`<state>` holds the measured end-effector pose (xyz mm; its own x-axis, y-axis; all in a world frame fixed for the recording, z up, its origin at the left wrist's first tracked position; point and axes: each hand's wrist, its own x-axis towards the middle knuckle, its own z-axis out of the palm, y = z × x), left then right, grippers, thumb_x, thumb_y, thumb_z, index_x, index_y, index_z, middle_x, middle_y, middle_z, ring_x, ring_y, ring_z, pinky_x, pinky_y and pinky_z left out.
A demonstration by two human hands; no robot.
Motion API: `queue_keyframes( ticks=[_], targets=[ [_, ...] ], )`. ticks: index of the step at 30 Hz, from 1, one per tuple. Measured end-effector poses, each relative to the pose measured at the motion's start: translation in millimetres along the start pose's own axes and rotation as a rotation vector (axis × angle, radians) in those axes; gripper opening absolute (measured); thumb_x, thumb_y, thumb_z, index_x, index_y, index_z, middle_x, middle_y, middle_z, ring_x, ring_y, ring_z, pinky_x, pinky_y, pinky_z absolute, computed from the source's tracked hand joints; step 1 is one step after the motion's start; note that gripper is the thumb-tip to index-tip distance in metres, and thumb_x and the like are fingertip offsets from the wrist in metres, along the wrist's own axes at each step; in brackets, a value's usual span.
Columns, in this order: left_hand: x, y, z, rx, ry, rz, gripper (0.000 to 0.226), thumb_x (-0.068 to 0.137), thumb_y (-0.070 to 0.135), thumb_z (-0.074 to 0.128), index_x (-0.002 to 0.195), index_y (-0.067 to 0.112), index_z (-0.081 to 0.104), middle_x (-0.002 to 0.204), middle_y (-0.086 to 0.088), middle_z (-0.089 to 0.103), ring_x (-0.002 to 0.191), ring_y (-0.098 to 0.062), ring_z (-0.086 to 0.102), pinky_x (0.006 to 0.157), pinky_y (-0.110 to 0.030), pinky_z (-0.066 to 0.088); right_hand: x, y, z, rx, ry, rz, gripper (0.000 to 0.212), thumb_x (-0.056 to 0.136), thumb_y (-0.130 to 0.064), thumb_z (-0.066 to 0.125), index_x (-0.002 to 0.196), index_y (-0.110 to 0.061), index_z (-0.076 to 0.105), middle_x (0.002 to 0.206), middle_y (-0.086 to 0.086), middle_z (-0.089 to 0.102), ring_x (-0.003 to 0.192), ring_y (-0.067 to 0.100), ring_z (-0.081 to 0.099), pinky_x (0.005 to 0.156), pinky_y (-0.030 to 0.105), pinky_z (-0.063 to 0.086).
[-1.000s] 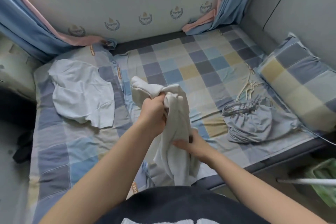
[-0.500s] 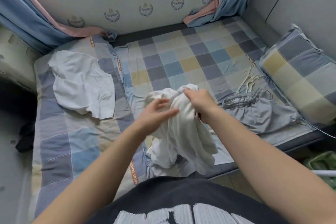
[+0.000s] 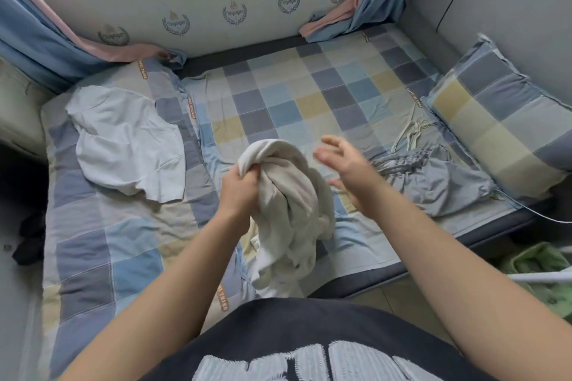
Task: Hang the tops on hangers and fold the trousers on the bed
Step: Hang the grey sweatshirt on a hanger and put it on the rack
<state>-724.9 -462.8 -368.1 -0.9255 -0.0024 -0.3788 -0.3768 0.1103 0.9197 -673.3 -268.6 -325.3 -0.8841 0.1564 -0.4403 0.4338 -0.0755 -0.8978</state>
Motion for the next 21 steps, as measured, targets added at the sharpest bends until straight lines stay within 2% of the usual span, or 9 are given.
queue_keyframes(
  ticks=[2, 4, 6, 7, 9, 12, 15, 17, 21],
  targets=[
    [0, 2, -3, -0.16, -0.013, -0.096, 0.016, 0.103, 0.017, 0.054, 0.1, 0.02, 0.069, 0.102, -0.006, 0.074, 0.099, -0.021, 0.07, 0.084, -0.034, 0.057, -16, 30, 1, -0.128, -0.165, 0.048, 0.092, 0.074, -0.05, 0.08, 0.15, -0.03, 0.033, 0.141, -0.006, 0.046, 0.124, 0.011, 0.051, 0.09, 0.03, 0.046],
    [-4, 5, -1, -0.266, -0.037, -0.165, 0.017, 0.104, 0.015, 0.053, 0.101, 0.017, 0.069, 0.097, -0.005, 0.076, 0.092, -0.018, 0.073, 0.077, -0.031, 0.058, -24, 60, 8, -0.334, -0.279, 0.043, 0.113, 0.063, -0.059, 0.086, 0.154, -0.039, 0.022, 0.151, -0.012, 0.035, 0.137, 0.01, 0.038, 0.105, 0.032, 0.04],
    [-8, 9, 2, -0.329, -0.086, -0.207, 0.017, 0.104, 0.015, 0.053, 0.104, 0.014, 0.069, 0.098, -0.006, 0.077, 0.091, -0.018, 0.074, 0.077, -0.032, 0.058, -23, 85, 18, -0.533, -0.226, -0.032, 0.117, 0.058, -0.057, 0.086, 0.152, -0.047, 0.017, 0.155, -0.012, 0.03, 0.141, 0.011, 0.031, 0.115, 0.037, 0.034],
    [-11, 11, 3, -0.34, -0.108, -0.223, 0.017, 0.104, 0.017, 0.053, 0.107, 0.012, 0.069, 0.102, -0.007, 0.076, 0.094, -0.019, 0.073, 0.08, -0.034, 0.058, -20, 92, 22, -0.564, -0.149, -0.061, 0.106, 0.06, -0.051, 0.083, 0.148, -0.051, 0.023, 0.15, -0.007, 0.038, 0.137, 0.014, 0.037, 0.112, 0.039, 0.038],
    [-12, 16, 2, -0.342, -0.109, -0.247, 0.02, 0.104, 0.02, 0.055, 0.114, 0.009, 0.067, 0.109, -0.011, 0.075, 0.099, -0.021, 0.072, 0.082, -0.035, 0.058, -13, 98, 24, -0.56, 0.033, -0.131, 0.063, 0.073, -0.031, 0.071, 0.129, -0.046, 0.046, 0.12, -0.001, 0.064, 0.114, 0.024, 0.059, 0.093, 0.041, 0.051],
    [-5, 17, -8, -0.347, -0.053, -0.247, 0.032, 0.1, 0.031, 0.062, 0.122, 0.008, 0.064, 0.113, -0.011, 0.074, 0.103, -0.024, 0.072, 0.085, -0.038, 0.058, -6, 84, 12, -0.512, 0.199, -0.22, 0.016, 0.078, -0.018, 0.055, 0.093, -0.022, 0.06, 0.082, 0.002, 0.069, 0.086, 0.03, 0.066, 0.072, 0.041, 0.051],
    [7, 11, -26, -0.386, -0.061, -0.189, 0.074, 0.084, 0.049, 0.075, 0.145, 0.017, 0.047, 0.134, -0.006, 0.064, 0.118, -0.026, 0.065, 0.095, -0.043, 0.054, -3, 52, 1, -0.326, 0.269, -0.24, 0.012, 0.085, -0.022, 0.064, 0.09, -0.011, 0.063, 0.082, 0.003, 0.07, 0.078, 0.019, 0.063, 0.073, 0.043, 0.053],
    [2, 6, -27, -0.222, -0.134, -0.146, 0.101, 0.073, 0.056, 0.082, 0.155, 0.025, 0.031, 0.142, -0.002, 0.055, 0.123, -0.025, 0.059, 0.097, -0.043, 0.047, -3, 34, -1, -0.182, 0.276, -0.251, 0.006, 0.091, -0.015, 0.064, 0.094, -0.01, 0.066, 0.087, 0.004, 0.072, 0.081, 0.016, 0.064, 0.077, 0.041, 0.055],
    [-23, -21, -10, 0.182, -0.422, -0.077, 0.11, 0.069, 0.05, 0.088, 0.157, 0.03, 0.025, 0.152, 0.001, 0.04, 0.137, -0.021, 0.045, 0.108, -0.04, 0.041, -6, 9, 3, 0.026, 0.189, -0.214, 0.011, 0.095, -0.013, 0.065, 0.099, -0.017, 0.074, 0.1, 0.007, 0.076, 0.098, 0.02, 0.071, 0.089, 0.037, 0.058]
  ],
)
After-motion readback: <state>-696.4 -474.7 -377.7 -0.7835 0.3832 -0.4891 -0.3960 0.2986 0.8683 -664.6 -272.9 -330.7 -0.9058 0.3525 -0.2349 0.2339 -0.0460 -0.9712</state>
